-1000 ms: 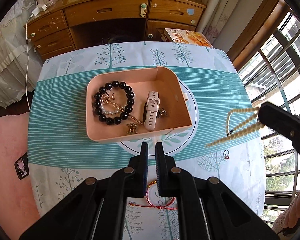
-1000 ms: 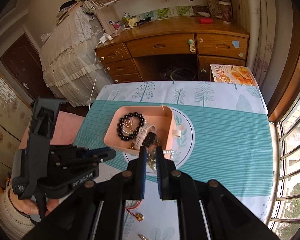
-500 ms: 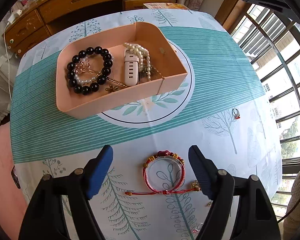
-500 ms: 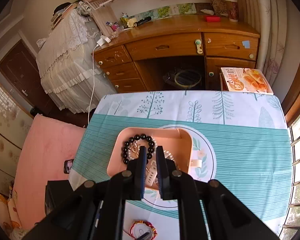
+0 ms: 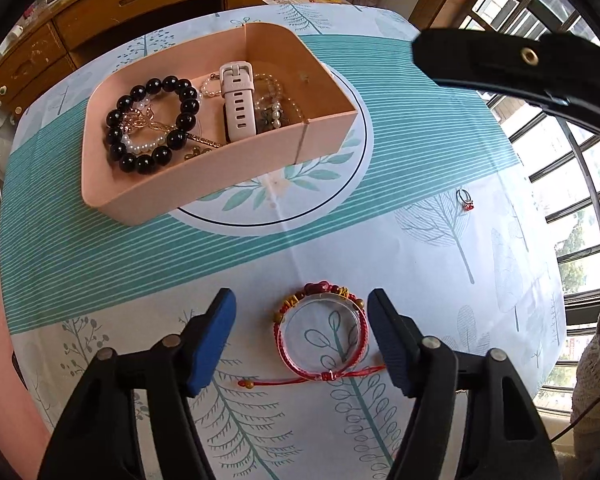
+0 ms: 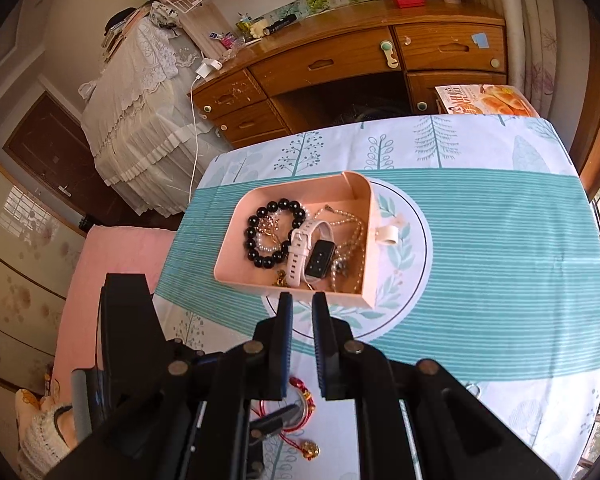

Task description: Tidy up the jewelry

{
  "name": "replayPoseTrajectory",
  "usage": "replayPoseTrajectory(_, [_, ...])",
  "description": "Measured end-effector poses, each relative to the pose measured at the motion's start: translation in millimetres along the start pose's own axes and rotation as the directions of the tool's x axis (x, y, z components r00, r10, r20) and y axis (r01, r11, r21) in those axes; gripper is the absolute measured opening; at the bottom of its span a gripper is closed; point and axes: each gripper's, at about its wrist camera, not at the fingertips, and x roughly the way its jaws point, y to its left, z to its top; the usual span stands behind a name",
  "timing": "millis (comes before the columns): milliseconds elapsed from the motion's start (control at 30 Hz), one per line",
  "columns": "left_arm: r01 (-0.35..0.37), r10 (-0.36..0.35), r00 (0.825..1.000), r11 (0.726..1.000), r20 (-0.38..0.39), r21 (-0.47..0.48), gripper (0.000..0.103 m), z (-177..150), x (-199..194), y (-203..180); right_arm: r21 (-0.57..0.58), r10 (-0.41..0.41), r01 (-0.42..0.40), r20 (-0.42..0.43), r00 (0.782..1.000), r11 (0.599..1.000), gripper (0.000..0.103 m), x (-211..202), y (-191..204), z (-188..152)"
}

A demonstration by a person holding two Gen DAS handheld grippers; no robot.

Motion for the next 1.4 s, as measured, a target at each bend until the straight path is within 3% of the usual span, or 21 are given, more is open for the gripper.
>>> replayPoseTrajectory(100, [0.005,-0.005,1.000,1.000,-0.021,0.020,0.041,-1,6,2,0.026,0.004,-0.003,-0.012,1.000,1.000,0.010,-2,-11,-11])
replayPoseTrajectory(567, [-0.051,0.062,0.994,0.990,-0.086,0.129,0.027,5,30,-12,0.081,0.015,-0.011,-0.040,0.999,0.997,0.010,3,-37,-30])
replayPoseTrajectory(667, [-0.076,0.090,0.991,0.986,-0.095,0.146,0.017,9,33,-19,0.086,0.011,-0.008,-0.041,0.999,0.996,0.010,3,-40,-32])
replayPoseTrajectory(1000, [-0.053,0.056,0.989,0.998,-0.136,0.020,0.009,16,31,-12,0.112,0.016,-0.012,-0.036,0.999,0.994,0.010,0,-49,-35])
replayPoseTrajectory(1400, [-0.050,0.049,0.999,0.996,-0.014,-0.074,0.009,26,-29,14,0.100,0.026,-0.026,0.003,1.000,0.995,0.010,-17,-42,-32])
